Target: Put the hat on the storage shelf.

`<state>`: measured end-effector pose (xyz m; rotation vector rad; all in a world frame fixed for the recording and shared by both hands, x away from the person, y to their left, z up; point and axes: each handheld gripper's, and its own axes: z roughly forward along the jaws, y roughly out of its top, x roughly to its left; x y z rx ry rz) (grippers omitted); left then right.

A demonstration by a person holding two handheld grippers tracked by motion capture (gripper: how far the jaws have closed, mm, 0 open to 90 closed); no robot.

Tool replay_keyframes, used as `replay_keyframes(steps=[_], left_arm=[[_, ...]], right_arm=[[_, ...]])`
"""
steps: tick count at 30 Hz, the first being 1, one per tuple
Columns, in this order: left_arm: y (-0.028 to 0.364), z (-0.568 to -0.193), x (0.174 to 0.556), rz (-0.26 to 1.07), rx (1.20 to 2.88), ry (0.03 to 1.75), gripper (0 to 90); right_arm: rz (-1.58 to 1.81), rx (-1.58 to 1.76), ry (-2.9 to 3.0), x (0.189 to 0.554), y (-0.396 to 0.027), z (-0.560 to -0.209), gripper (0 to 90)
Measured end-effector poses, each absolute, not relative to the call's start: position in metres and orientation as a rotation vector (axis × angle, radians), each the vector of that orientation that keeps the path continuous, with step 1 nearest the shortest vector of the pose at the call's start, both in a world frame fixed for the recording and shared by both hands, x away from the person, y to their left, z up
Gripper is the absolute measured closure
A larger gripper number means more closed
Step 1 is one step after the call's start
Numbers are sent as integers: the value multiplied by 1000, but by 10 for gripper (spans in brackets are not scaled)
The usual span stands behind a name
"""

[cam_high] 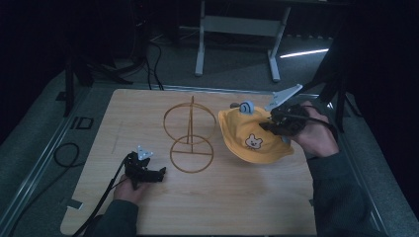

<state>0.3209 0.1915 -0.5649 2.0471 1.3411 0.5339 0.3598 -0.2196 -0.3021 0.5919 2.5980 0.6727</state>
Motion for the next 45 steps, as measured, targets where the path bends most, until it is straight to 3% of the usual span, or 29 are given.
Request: replay_keyframes(steps=[45], left_arm=[[192, -565, 321, 536, 2048, 1340, 20]], right_arm=[[824, 552, 2488, 364, -223, -265, 806]])
